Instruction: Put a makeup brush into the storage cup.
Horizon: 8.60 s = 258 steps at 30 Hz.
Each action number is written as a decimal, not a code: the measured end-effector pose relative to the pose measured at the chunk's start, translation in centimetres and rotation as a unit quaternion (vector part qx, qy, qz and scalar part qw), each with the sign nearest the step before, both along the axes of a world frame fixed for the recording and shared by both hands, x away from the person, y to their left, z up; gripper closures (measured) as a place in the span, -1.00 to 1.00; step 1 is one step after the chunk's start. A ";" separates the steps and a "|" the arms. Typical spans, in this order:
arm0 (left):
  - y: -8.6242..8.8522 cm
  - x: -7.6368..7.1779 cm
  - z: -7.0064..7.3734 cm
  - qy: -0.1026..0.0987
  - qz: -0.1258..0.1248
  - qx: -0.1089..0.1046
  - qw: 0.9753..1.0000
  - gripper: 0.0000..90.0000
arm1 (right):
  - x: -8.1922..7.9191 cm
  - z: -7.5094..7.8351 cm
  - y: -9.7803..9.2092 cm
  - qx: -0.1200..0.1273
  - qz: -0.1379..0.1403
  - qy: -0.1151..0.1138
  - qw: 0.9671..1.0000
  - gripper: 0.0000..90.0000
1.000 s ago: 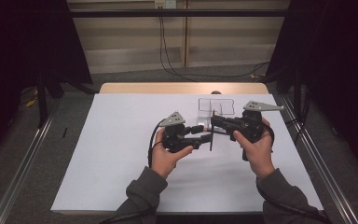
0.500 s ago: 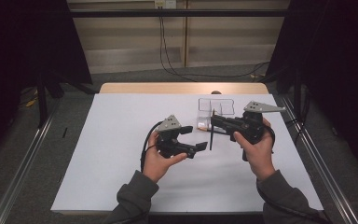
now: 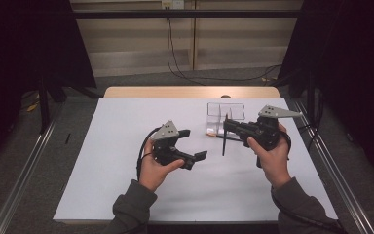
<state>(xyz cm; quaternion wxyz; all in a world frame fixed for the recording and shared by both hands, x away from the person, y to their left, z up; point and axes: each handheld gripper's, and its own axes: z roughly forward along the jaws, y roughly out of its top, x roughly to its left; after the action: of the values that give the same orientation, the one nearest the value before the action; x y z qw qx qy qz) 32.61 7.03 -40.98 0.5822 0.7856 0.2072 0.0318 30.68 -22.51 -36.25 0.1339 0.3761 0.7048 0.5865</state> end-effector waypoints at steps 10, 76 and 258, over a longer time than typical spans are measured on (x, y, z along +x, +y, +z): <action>2.3 0.0 -0.3 0.014 0.016 0.016 1.000 -1.00 | -0.2 0.4 -0.5 -0.005 -0.004 -0.008 1.000 0.87; 14.9 -2.3 -1.9 -0.014 0.096 0.069 0.993 -0.98 | 0.0 0.4 -1.8 -0.019 -0.011 -0.017 1.000 0.88; 17.2 -3.3 -3.0 0.003 0.101 0.066 0.993 -0.97 | 9.0 -3.9 -3.9 -0.052 -0.135 -0.029 0.989 0.86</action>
<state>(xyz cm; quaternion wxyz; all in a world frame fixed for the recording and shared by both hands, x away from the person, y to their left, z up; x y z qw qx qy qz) 29.27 24.19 -44.01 0.5218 0.7978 0.2845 0.1016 39.71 -26.41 -40.13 0.2513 0.4428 0.6730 0.5365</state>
